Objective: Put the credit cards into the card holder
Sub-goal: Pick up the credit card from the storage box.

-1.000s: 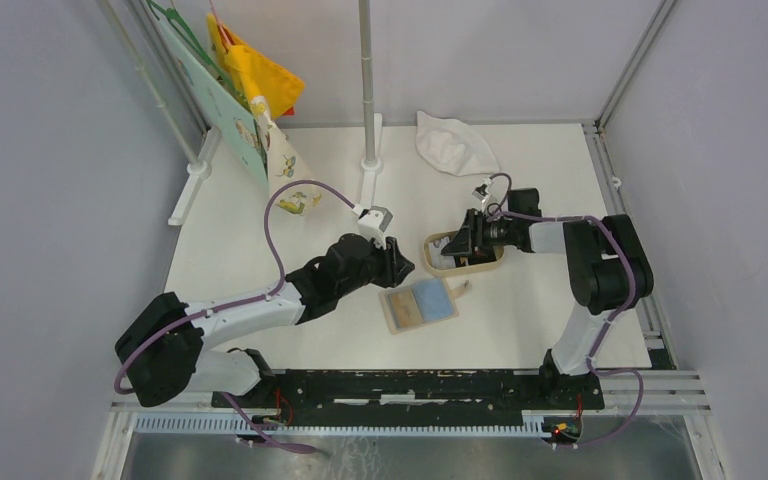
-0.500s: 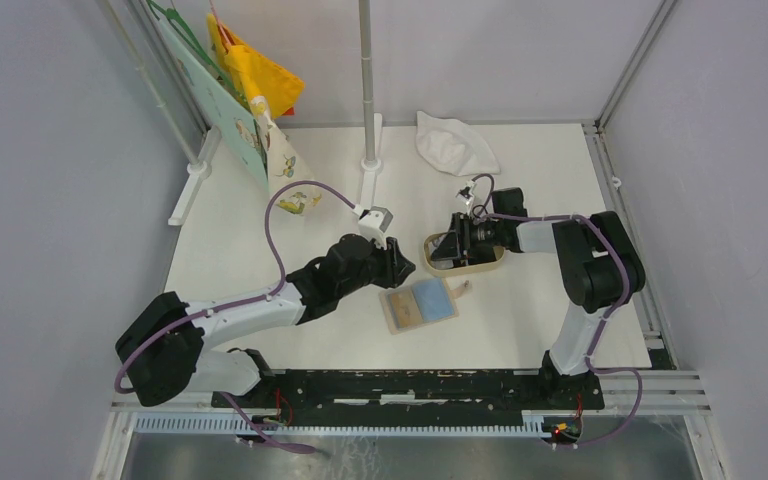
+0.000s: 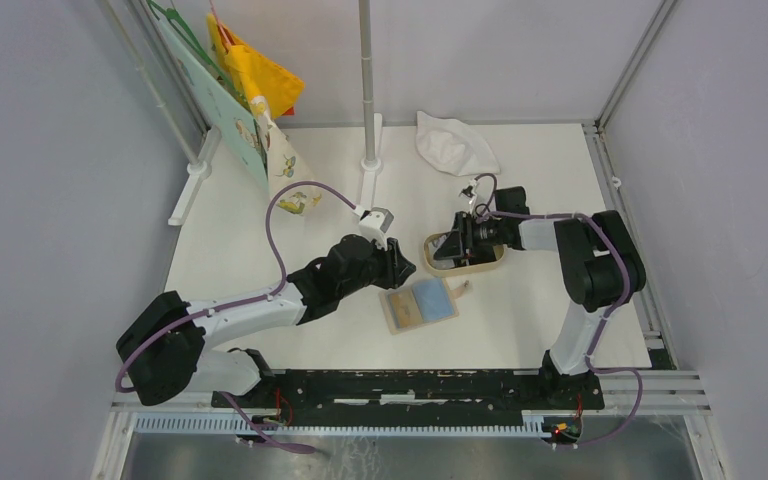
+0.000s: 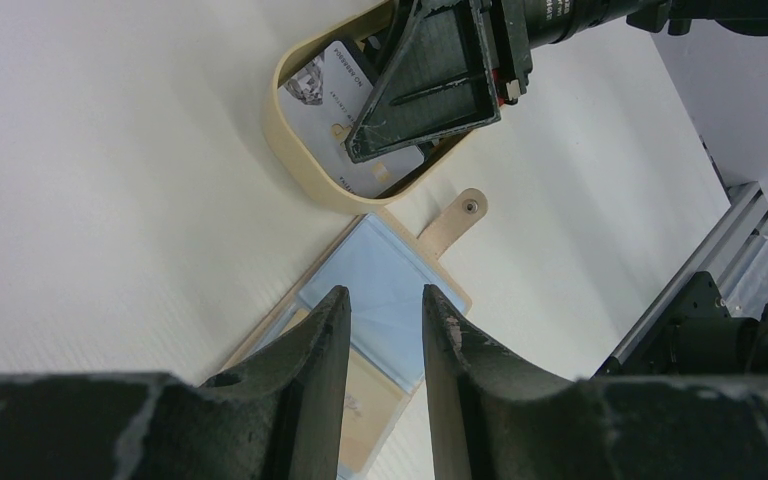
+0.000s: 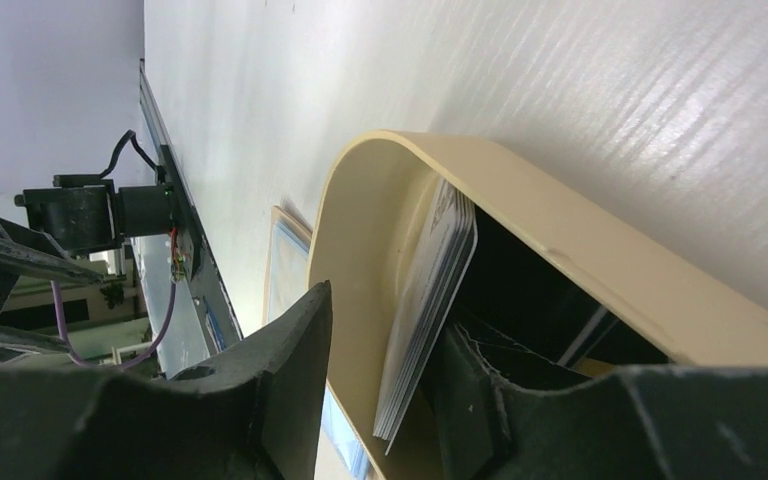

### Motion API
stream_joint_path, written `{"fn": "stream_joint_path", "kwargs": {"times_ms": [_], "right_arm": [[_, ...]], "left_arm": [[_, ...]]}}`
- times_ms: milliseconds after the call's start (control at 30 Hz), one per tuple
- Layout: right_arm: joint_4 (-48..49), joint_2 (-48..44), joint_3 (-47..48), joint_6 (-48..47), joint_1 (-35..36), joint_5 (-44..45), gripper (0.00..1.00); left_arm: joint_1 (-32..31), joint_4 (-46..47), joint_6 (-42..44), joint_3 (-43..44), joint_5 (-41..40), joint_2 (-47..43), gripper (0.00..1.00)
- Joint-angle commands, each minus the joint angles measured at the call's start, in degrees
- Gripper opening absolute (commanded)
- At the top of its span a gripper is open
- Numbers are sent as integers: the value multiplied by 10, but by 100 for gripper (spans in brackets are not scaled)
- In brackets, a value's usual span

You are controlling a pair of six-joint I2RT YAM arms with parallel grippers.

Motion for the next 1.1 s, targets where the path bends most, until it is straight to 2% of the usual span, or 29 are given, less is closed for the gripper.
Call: {"fn": "stream_joint_path", "kwargs": {"times_ms": [0,467,667,933,1067], "right_arm": [[8,-14,10,3,-14,-31,45],[19,-19,2,21,-53,-61,41],[11,-17,0,16,-69,-54,36],[-14,-16,2,2,-90,-33,22],[-25,-19,3,-4,-101,-22,8]], "left_arm": [[-3,22,-8,7,-7,-8,39],[-3,18,-6,2,-12,-18,39],[-3,16,-5,0,-15,-22,39],[-3,16,-5,-3,-15,-28,39],[-3,15,-5,-3,-16,-30,39]]}}
